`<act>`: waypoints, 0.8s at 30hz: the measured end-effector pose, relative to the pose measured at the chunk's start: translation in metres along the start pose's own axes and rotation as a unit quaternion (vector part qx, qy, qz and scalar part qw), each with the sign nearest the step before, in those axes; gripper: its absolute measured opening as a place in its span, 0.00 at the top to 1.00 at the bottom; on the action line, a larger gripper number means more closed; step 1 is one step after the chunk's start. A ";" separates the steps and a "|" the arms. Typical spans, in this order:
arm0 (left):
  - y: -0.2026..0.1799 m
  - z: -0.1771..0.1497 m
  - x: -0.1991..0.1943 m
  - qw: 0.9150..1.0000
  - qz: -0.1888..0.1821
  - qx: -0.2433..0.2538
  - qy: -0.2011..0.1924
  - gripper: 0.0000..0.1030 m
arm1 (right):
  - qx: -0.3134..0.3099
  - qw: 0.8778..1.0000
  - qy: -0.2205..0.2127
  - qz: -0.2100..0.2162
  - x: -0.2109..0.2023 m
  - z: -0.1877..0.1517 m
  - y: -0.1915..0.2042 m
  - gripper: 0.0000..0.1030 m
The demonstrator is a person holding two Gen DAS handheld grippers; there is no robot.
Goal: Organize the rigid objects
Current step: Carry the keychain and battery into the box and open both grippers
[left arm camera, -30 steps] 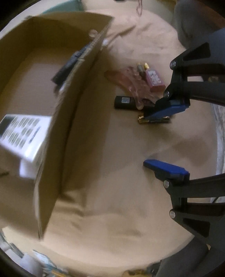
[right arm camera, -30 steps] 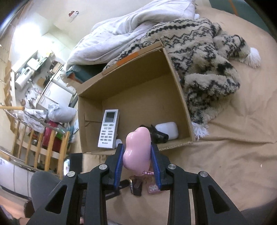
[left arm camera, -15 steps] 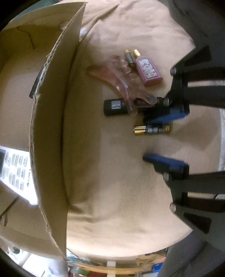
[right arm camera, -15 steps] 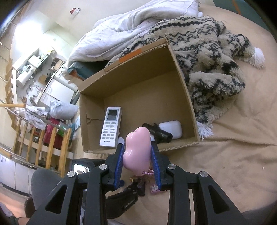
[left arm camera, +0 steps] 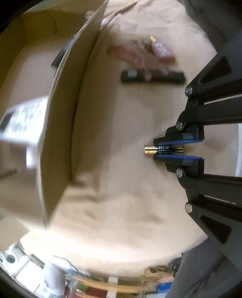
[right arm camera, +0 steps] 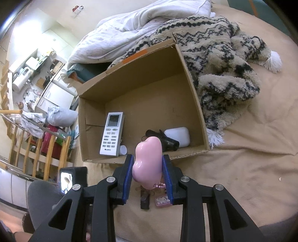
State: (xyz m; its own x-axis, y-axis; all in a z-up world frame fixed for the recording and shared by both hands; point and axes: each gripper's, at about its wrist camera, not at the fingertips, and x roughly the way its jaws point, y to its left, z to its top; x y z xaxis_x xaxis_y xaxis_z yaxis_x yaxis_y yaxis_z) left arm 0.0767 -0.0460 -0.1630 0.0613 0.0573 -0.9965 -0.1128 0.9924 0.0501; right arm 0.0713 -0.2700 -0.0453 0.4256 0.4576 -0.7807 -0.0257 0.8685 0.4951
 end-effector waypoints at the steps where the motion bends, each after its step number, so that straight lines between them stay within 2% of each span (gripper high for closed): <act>1: 0.007 0.000 0.000 1.000 0.004 -0.005 -0.001 0.91 | -0.001 1.000 0.000 -0.001 0.000 0.000 0.000 0.68; 4: 0.034 0.002 -0.004 1.000 0.009 -0.026 -0.004 0.91 | -0.003 1.000 0.001 -0.004 0.000 -0.001 0.002 0.68; 8: 0.060 0.002 -0.024 0.999 0.006 -0.046 -0.028 0.91 | -0.006 1.000 -0.002 -0.005 -0.001 -0.001 0.002 0.68; 11: 0.070 0.007 -0.049 0.997 -0.004 -0.056 -0.057 0.91 | -0.010 1.000 -0.011 -0.003 -0.005 -0.001 0.004 0.68; 14: 0.076 -0.004 -0.078 0.994 -0.010 -0.059 -0.095 0.91 | -0.013 1.000 -0.023 0.001 -0.010 0.001 0.004 0.68; 17: 0.085 -0.002 -0.116 0.987 -0.017 -0.058 -0.146 0.91 | -0.019 0.999 -0.038 -0.002 -0.014 0.003 0.006 0.68; 24: 0.072 0.009 -0.190 0.964 -0.013 -0.042 -0.260 0.91 | -0.058 0.996 -0.070 0.002 -0.023 0.011 0.021 0.68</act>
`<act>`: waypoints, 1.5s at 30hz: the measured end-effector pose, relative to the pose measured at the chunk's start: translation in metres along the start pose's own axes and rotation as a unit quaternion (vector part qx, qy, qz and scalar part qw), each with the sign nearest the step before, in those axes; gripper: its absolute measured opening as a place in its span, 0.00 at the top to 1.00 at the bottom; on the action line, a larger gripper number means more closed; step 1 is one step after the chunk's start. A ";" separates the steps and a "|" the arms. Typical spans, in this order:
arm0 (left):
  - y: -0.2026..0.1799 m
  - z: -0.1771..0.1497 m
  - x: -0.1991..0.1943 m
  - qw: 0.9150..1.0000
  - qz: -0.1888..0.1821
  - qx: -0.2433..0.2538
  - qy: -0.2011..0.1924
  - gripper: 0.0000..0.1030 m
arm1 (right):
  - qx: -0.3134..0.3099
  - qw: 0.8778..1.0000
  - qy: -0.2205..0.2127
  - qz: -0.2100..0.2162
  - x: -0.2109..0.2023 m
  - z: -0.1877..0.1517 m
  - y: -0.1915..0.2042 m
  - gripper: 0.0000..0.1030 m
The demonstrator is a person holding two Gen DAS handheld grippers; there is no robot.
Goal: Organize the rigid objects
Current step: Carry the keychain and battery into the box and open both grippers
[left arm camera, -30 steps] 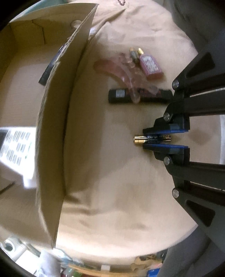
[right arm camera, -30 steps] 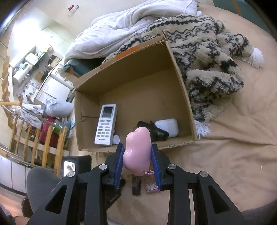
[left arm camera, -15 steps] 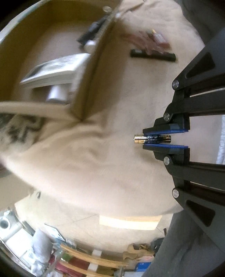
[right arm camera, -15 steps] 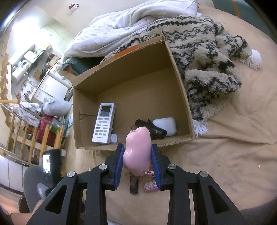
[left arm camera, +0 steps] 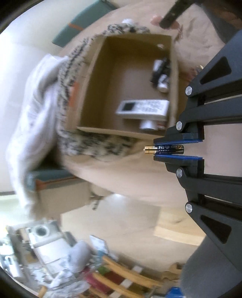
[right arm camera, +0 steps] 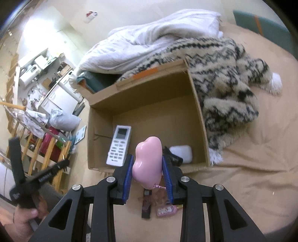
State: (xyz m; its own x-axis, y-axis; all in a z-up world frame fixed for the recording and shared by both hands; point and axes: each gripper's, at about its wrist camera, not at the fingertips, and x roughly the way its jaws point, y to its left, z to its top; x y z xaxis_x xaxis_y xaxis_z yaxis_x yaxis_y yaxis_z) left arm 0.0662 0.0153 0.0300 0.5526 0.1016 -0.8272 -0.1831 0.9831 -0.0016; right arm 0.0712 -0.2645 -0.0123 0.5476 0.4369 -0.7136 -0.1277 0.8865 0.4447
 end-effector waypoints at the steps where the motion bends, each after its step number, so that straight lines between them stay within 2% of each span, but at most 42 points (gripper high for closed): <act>1: -0.002 0.005 -0.005 1.000 -0.001 0.002 -0.011 0.91 | -0.009 1.000 -0.006 -0.001 -0.002 0.002 0.003 0.68; 7: -0.018 0.029 -0.008 0.999 -0.012 0.011 -0.039 0.91 | -0.049 0.998 -0.040 -0.012 0.000 0.020 0.017 0.68; 11: -0.037 0.040 0.006 0.999 -0.016 0.026 -0.033 0.91 | -0.056 0.998 -0.036 -0.014 0.016 0.033 0.019 0.68; 20: -0.080 0.037 0.063 0.997 0.003 0.076 -0.014 0.91 | -0.036 0.999 0.014 -0.027 0.067 0.049 0.004 0.68; 27: -0.099 0.028 0.101 0.995 0.013 0.096 0.016 0.91 | -0.017 0.997 0.066 -0.044 0.089 0.035 -0.002 0.68; 35: -0.107 0.020 0.126 0.993 0.020 0.106 0.039 0.91 | 0.011 0.992 0.109 -0.056 0.107 0.030 -0.014 0.68; 45: -0.105 0.017 0.137 0.992 0.032 0.106 0.057 0.91 | 0.026 0.990 0.129 -0.058 0.117 0.028 -0.020 0.68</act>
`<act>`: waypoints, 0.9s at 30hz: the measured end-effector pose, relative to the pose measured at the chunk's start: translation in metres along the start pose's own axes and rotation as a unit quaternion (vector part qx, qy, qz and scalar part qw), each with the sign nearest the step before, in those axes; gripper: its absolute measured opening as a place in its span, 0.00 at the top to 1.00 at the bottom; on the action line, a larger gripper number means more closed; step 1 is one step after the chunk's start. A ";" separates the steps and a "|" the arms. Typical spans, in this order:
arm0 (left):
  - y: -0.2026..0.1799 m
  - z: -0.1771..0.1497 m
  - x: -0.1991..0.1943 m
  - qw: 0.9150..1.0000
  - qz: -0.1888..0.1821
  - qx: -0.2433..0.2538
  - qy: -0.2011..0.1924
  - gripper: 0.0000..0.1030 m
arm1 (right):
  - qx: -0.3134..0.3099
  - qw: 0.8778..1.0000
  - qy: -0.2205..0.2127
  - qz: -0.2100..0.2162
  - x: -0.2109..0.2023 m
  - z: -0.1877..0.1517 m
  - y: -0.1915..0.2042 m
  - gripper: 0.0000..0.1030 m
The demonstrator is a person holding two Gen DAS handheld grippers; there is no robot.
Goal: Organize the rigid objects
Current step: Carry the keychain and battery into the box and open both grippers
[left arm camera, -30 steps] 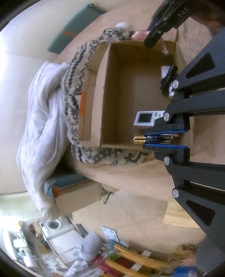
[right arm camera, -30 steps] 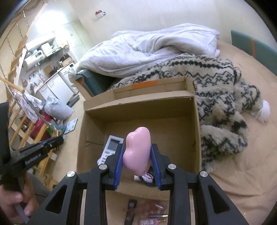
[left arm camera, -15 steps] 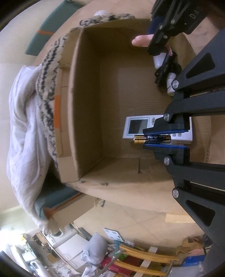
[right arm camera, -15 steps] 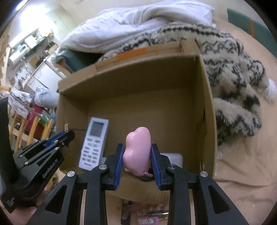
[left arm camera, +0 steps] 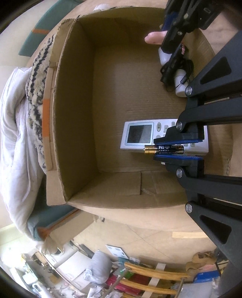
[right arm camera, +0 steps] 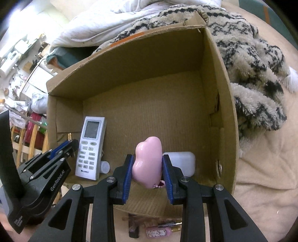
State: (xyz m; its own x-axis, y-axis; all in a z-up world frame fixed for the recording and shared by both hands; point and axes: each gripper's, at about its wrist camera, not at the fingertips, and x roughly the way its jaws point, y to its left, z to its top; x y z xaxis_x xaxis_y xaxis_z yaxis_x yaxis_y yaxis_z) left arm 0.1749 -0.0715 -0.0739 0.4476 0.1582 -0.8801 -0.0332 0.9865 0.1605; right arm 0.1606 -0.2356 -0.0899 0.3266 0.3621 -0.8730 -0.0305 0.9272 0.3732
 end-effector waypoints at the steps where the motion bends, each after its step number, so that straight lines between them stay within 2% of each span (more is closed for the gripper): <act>1: 0.000 0.000 0.000 1.000 0.001 0.001 0.001 0.91 | 0.001 1.000 0.001 0.000 0.000 0.000 0.000 0.68; 15: 0.003 -0.002 0.000 1.000 0.003 0.008 0.021 0.90 | 0.006 1.000 -0.017 0.011 -0.010 0.002 -0.002 0.68; 17: 0.002 0.000 -0.001 1.000 0.003 0.010 0.023 0.81 | 0.008 1.000 -0.023 0.018 -0.013 0.003 -0.003 0.65; 18: 0.002 -0.001 -0.002 1.000 0.002 0.010 0.023 0.78 | 0.009 0.999 -0.027 0.021 -0.015 0.004 -0.003 0.59; 19: 0.003 -0.001 -0.004 1.000 0.002 0.011 0.021 0.73 | 0.009 0.999 -0.032 0.023 -0.018 0.004 -0.003 0.47; 21: 0.004 -0.001 -0.009 1.000 0.005 0.009 0.013 0.62 | 0.009 0.998 -0.047 0.027 -0.024 0.005 -0.002 0.42; 23: 0.006 -0.001 -0.014 1.000 0.009 0.009 0.006 0.44 | 0.008 0.998 -0.056 0.030 -0.029 0.006 -0.001 0.38; 25: 0.008 0.000 -0.020 1.000 0.008 0.006 -0.004 0.41 | 0.010 0.997 -0.065 0.037 -0.033 0.007 -0.001 0.26; 27: 0.010 0.001 -0.025 1.000 0.005 0.003 -0.006 0.41 | 0.014 0.996 -0.069 0.046 -0.036 0.007 -0.002 0.21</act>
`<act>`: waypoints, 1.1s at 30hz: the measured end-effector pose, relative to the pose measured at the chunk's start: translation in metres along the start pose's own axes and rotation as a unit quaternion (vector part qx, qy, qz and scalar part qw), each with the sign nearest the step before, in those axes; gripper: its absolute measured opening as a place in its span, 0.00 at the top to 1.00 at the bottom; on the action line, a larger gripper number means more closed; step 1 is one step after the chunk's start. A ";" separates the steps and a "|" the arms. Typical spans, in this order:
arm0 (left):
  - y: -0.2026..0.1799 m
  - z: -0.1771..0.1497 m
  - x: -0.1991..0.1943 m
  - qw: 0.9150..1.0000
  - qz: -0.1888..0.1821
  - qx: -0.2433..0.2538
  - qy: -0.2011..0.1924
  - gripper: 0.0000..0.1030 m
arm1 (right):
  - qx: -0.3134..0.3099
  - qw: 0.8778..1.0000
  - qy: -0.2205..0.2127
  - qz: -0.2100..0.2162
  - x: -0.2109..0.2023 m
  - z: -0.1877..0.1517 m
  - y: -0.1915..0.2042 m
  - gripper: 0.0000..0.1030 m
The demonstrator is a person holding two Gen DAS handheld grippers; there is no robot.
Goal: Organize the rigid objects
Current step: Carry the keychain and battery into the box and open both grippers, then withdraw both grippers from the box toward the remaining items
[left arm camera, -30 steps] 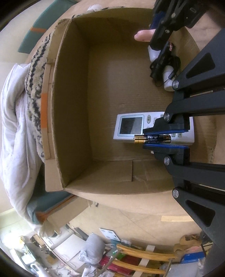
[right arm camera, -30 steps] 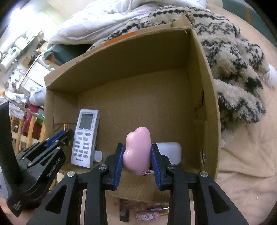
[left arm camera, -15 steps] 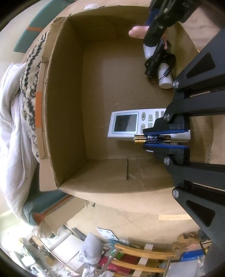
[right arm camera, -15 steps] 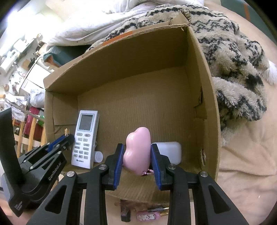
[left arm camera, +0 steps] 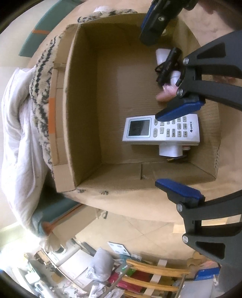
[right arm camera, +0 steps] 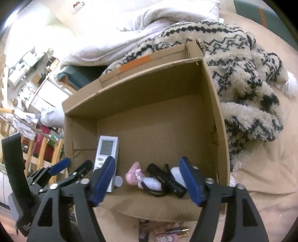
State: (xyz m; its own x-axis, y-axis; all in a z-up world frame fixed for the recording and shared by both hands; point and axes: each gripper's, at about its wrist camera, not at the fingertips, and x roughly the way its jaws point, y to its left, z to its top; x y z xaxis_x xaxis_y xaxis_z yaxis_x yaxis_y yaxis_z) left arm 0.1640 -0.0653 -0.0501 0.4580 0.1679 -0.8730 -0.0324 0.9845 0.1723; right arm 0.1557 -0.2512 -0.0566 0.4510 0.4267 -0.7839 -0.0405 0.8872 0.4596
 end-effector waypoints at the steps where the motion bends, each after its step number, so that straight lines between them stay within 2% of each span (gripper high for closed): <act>1: 0.001 0.000 -0.002 1.000 -0.001 -0.002 0.000 0.41 | 0.001 1.000 -0.001 0.001 -0.001 0.000 0.000 0.19; 14: 0.024 -0.007 -0.008 1.000 0.024 -0.011 0.001 0.41 | -0.004 1.000 -0.006 -0.010 -0.010 -0.007 0.000 0.19; 26: 0.048 -0.024 -0.029 1.000 0.011 -0.013 -0.013 0.41 | -0.011 0.999 -0.017 -0.026 -0.033 -0.021 -0.002 0.19; 33: 0.068 -0.055 -0.034 0.999 -0.005 -0.031 -0.008 0.41 | -0.012 0.999 -0.001 -0.031 -0.038 -0.036 -0.006 0.19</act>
State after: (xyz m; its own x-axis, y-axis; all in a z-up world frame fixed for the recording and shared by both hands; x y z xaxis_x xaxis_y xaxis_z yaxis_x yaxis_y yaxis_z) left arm 0.0976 -0.0014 -0.0336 0.4732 0.1580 -0.8667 -0.0825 0.9874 0.1350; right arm 0.1068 -0.2663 -0.0441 0.4546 0.3699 -0.8103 -0.0338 0.9162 0.3993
